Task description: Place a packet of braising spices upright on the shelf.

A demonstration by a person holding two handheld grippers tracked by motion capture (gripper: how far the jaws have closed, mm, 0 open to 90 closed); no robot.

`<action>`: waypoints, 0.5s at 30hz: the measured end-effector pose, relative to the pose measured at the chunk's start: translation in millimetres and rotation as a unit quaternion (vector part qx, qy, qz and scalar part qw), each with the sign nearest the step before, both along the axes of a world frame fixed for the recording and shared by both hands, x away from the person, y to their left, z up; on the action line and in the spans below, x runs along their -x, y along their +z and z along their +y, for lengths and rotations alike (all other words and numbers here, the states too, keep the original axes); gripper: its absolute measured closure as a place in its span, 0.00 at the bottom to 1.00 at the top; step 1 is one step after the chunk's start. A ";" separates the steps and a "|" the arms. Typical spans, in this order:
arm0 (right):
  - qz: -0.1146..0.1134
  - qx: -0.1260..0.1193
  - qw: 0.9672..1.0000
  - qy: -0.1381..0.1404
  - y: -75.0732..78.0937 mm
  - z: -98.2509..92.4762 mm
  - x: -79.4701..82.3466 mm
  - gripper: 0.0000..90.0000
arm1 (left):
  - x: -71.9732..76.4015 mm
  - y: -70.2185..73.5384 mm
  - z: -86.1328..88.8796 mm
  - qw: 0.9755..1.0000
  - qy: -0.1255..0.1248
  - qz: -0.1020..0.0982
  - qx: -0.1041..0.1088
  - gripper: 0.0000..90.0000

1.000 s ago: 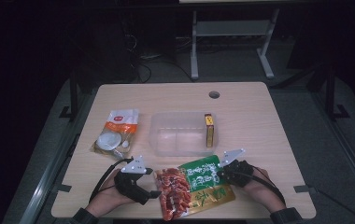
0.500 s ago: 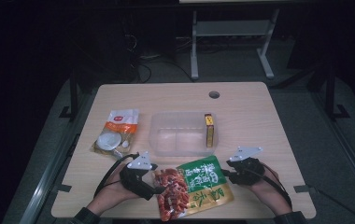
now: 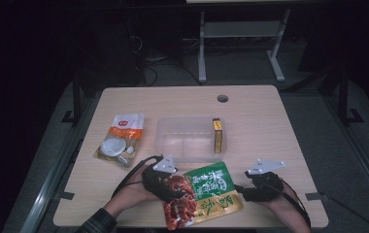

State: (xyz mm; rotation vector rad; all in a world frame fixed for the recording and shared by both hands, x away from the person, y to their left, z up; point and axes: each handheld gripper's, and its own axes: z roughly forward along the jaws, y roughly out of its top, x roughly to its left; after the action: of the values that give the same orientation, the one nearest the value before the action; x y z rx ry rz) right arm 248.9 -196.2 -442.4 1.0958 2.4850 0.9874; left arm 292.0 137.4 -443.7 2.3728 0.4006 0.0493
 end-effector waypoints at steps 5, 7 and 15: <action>-0.001 0.006 1.000 0.002 -1.2 -0.9 5.9 0.39 | -9.8 -10.7 -10.3 1.000 -0.005 0.011 -0.009 0.15; -0.003 0.005 1.000 0.004 -1.6 -1.1 5.6 0.39 | -12.5 -14.8 -13.1 1.000 -0.006 0.007 -0.020 0.15; -0.004 0.010 1.000 0.007 -3.1 -1.9 4.2 0.39 | -17.9 -22.3 -19.1 1.000 -0.015 0.021 -0.002 0.15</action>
State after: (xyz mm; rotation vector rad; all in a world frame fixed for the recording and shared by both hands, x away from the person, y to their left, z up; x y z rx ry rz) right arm 244.7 -198.1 -445.5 1.0666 2.4948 0.9664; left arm 309.9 118.3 -466.0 2.3864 0.3862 -0.0141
